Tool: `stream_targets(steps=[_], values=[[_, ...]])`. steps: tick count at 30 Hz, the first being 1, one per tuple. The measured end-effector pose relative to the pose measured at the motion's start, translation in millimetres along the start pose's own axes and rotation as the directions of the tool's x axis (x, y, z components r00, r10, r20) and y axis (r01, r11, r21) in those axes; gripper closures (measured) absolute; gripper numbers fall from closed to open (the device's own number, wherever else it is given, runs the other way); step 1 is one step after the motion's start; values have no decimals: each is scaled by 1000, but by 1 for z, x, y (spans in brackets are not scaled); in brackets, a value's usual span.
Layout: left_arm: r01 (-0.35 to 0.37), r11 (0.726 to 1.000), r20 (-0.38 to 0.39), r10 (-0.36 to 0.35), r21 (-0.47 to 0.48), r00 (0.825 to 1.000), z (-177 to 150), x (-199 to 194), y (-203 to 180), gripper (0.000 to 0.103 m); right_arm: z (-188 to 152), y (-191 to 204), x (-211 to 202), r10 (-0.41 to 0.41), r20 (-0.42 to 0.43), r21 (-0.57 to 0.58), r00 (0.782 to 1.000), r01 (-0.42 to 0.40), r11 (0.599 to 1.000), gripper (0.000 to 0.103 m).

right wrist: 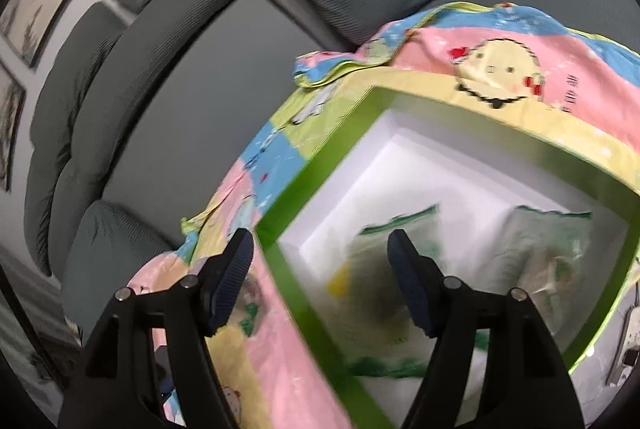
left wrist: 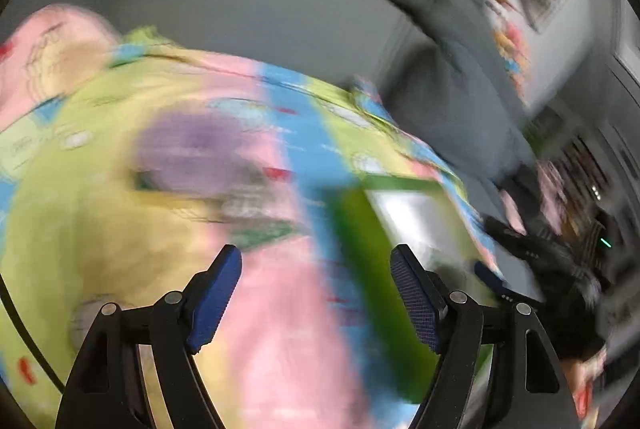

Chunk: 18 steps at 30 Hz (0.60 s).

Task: Organize objects
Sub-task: 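Move the right gripper back to the purple mesh bath puff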

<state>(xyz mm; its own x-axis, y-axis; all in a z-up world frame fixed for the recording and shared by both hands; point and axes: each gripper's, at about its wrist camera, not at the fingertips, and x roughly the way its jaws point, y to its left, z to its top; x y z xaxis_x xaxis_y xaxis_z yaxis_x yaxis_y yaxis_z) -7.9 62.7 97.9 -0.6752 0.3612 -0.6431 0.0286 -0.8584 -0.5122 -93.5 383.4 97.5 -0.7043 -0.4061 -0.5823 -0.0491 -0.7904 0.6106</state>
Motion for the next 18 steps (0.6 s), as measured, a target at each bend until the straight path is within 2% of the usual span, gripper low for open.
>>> stream_targets(steps=[3, 5, 7, 10, 12, 18], values=[[-114, 987, -6, 114, -117, 993, 4, -6, 45, 26, -10, 26, 3, 3, -7, -85, 1000, -4, 996, 29], [-134, 977, 24, 140, -165, 990, 6, -16, 66, 26, -20, 47, 6, 17, -18, -150, 1000, -19, 989, 26], [-123, 970, 37, 134, -209, 990, 9, -23, 81, 26, -29, 62, 9, 43, -40, -192, 998, -50, 980, 25], [-67, 966, 60, 84, -249, 995, 11, -32, 95, 26, -44, 86, 19, 99, -95, -239, 991, -119, 964, 25], [-61, 963, 65, 81, -263, 995, 14, -36, 102, 26, -55, 103, 31, 117, -143, -269, 983, -152, 951, 25], [-45, 944, 78, 74, -327, 994, 16, -51, 129, 26, -81, 160, 73, 24, -207, -399, 978, -107, 911, 25]])
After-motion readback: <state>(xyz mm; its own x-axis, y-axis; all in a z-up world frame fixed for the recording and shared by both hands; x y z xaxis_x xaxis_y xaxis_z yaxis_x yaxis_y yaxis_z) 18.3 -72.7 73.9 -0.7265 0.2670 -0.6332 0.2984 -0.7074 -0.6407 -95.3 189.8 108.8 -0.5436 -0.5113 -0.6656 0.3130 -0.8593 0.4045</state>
